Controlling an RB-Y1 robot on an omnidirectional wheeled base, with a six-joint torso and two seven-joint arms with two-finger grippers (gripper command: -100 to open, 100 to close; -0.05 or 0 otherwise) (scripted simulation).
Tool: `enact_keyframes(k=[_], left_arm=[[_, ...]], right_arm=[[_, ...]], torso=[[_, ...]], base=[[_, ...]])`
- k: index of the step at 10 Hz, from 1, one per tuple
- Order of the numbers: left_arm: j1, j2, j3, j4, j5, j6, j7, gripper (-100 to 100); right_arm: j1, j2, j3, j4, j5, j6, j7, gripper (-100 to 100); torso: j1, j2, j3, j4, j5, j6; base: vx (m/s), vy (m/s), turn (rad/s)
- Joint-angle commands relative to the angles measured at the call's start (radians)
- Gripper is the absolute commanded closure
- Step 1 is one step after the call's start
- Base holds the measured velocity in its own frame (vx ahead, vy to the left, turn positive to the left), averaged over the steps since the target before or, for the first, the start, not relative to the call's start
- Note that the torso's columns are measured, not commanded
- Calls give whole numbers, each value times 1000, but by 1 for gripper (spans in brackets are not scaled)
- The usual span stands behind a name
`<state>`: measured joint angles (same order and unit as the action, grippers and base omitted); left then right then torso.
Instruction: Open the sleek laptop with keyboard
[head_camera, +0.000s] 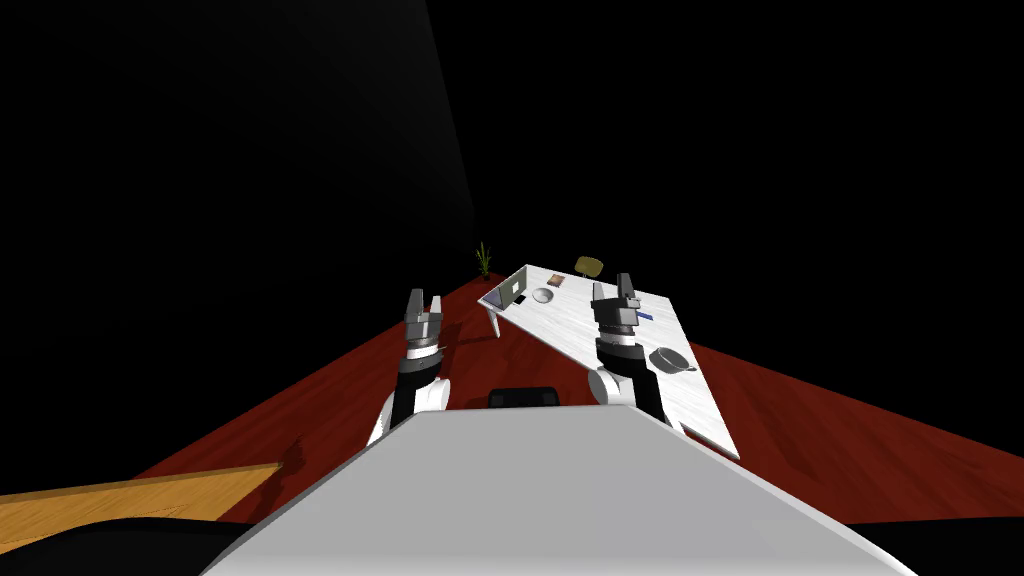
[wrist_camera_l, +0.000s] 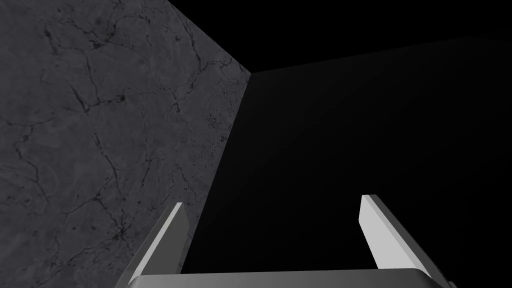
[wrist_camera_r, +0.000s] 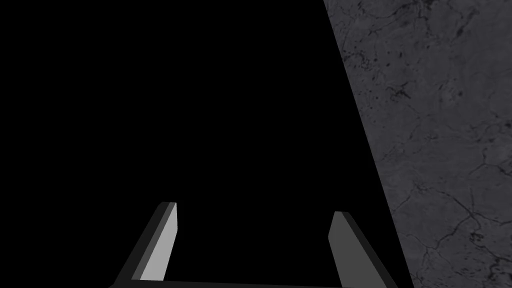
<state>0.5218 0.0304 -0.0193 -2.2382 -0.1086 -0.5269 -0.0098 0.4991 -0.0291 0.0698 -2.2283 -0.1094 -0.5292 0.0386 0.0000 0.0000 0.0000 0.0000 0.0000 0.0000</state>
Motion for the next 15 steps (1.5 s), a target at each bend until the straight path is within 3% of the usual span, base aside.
enact_keyframes(k=[1,9,10,12,15], left_arm=[[0,0,0,0,0,0,0,0],[0,0,0,0,0,0,0,0],[-8,43,1,3,-7,22,-2,-100],[-19,70,2,9,-16,51,-5,-100],[-41,94,5,19,-35,110,-12,-100]], right_arm=[[0,0,0,0,0,0,0,0],[0,0,0,0,0,0,0,0],[0,0,0,0,0,0,0,0],[0,0,0,0,0,0,0,0],[0,0,0,0,0,0,0,0]], torso=[[0,40,-82,41,0,0],[0,618,-1234,617,0,0],[0,691,-1382,691,0,0],[1,733,-1471,734,0,0],[0,738,-1476,738,0,0]], base=[[0,0,0],[0,0,0],[24,3,-93],[34,16,-109],[41,18,-115]])
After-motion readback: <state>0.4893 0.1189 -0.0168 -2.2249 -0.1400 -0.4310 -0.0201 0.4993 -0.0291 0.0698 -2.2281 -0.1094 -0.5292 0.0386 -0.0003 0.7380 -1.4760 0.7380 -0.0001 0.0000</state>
